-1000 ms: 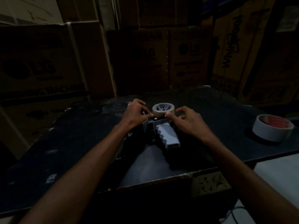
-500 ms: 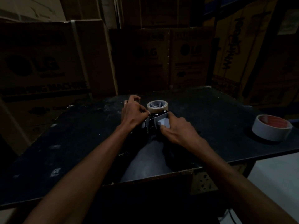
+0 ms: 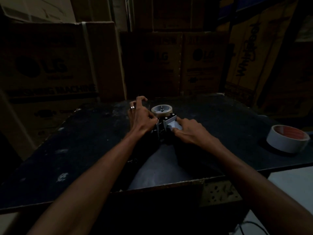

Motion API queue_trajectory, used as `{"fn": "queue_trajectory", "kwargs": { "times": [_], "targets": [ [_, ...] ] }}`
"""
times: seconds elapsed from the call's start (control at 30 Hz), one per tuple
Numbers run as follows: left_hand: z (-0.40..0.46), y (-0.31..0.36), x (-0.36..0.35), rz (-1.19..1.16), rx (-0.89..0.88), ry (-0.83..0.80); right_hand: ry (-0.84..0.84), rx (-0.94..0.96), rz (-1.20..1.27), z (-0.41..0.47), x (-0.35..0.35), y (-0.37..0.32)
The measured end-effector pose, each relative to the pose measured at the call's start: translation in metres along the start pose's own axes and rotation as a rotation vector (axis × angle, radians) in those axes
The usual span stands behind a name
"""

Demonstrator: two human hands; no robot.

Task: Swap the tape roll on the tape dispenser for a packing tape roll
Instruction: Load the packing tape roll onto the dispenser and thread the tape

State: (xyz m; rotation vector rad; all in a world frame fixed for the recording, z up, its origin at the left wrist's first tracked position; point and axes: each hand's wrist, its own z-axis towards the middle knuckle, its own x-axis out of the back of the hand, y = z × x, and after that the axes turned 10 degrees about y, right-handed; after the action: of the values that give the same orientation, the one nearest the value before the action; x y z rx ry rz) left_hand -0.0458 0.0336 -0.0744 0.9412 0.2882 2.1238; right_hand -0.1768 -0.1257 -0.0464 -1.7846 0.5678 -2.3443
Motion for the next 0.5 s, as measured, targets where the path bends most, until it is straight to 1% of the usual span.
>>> {"fn": "queue_trajectory", "kwargs": {
  "times": [0.1,0.2,0.3,0.4,0.5],
  "targets": [
    [-0.001,0.003,0.006,0.035,-0.007,0.009,-0.032,0.018,0.042,0.006,0.005,0.003],
    [-0.005,0.008,0.011,0.114,-0.091,0.036,-0.022,0.042,0.058,0.008,0.009,0.005],
    [-0.011,0.01,0.016,0.126,-0.147,0.049,-0.032,0.045,0.073,0.009,0.008,0.006],
    [-0.015,0.011,0.018,0.193,-0.222,0.054,-0.022,0.045,0.084,0.01,0.006,0.008],
    [-0.018,0.012,0.02,0.217,-0.259,0.051,-0.018,0.032,0.083,0.012,0.004,0.009]
  ]
}}
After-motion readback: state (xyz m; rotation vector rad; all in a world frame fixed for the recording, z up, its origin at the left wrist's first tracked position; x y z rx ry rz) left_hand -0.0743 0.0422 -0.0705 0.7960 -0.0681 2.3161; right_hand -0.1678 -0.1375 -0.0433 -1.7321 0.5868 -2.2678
